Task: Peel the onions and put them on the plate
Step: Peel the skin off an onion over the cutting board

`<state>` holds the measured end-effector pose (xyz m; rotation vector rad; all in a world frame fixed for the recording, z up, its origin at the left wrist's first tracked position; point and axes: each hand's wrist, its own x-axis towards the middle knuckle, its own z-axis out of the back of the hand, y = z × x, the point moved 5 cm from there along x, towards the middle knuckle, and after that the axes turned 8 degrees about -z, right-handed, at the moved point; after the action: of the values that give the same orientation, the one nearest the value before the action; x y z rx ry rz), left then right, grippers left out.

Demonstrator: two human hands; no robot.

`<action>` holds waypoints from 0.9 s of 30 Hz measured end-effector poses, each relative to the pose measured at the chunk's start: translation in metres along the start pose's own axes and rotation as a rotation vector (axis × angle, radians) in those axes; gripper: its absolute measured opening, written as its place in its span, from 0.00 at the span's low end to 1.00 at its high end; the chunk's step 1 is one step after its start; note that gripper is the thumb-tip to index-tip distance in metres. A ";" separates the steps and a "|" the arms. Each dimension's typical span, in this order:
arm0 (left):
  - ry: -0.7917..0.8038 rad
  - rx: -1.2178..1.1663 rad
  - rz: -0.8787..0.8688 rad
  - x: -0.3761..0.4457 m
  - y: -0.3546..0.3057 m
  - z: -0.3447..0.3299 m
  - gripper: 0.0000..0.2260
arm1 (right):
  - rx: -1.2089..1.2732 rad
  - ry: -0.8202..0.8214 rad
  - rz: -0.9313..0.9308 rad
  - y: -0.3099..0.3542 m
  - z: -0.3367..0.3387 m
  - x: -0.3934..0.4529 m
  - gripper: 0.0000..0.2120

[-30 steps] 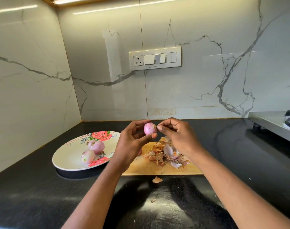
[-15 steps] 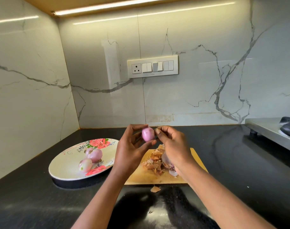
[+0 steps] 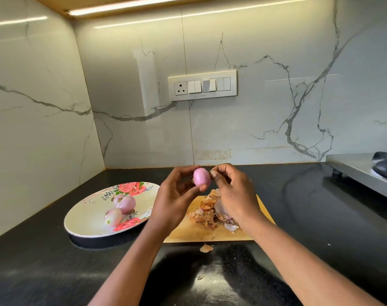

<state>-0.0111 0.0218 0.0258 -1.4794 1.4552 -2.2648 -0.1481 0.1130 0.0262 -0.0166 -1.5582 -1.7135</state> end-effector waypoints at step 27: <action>-0.010 0.380 -0.280 0.001 -0.007 0.006 0.22 | 0.268 0.172 -0.340 -0.014 -0.020 -0.005 0.09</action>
<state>-0.0044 0.0218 0.0321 -1.6421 0.7878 -2.4995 -0.1426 0.0975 0.0074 0.5454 -1.7176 -1.6896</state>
